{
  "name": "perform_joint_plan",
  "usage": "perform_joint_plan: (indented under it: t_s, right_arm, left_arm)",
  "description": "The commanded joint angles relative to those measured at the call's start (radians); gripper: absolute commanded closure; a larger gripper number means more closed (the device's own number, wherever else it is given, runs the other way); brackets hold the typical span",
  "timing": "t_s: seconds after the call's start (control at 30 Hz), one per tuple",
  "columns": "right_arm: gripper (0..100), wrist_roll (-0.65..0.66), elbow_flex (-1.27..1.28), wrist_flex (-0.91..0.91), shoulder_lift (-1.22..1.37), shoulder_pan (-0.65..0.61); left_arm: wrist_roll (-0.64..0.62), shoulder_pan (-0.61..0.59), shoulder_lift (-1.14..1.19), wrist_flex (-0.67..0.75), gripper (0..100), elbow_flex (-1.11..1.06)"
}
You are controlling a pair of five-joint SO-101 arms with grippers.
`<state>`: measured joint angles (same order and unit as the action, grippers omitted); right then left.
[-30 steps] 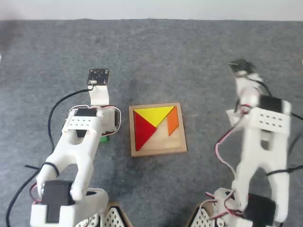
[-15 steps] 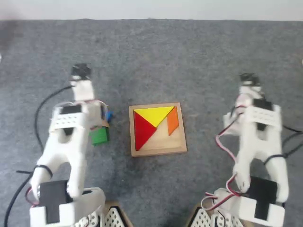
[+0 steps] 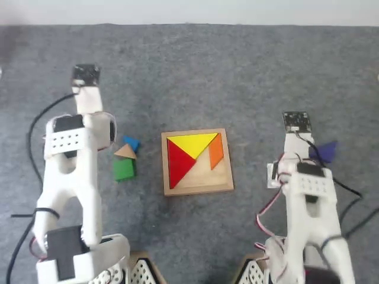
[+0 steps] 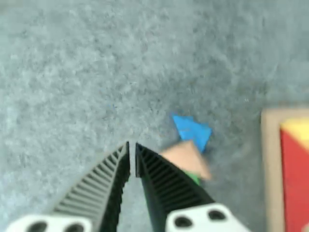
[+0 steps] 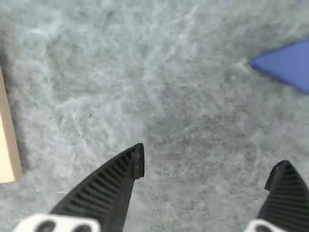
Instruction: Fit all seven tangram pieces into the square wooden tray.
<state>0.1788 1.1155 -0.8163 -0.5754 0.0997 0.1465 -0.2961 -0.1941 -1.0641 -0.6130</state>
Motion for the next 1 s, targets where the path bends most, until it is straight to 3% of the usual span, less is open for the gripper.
perform_joint_plan:
  t_s: [0.0,0.13,0.2,0.5,0.63,0.77,0.97]
  right_arm:
    - [60.4,0.058,0.015,0.007,-0.099,0.012]
    - [60.4,0.077,0.023,0.008,-0.099,0.067]
    - [60.4,0.075,0.031,0.030,-0.099,0.068]
    - [60.4,0.075,0.040,0.042,-0.099,0.065]
    - [60.4,0.074,0.040,0.042,-0.099,0.065]
    - [60.4,0.069,0.041,0.042,-0.099,0.065]
    - [60.4,0.069,0.041,0.042,-0.099,0.065]
  left_arm:
    - [0.196,-0.006,-0.005,-0.032,90,-0.047]
    - [0.359,-0.006,-0.005,-0.034,73,-0.082]
    - [0.420,-0.006,-0.005,-0.031,70,-0.085]
    - [0.462,0.018,0.009,0.141,71,-0.105]
    - [0.462,0.071,0.140,0.242,71,-0.094]
    - [0.437,0.084,0.287,0.221,71,0.015]
    - [0.442,0.081,0.304,0.143,77,0.081]
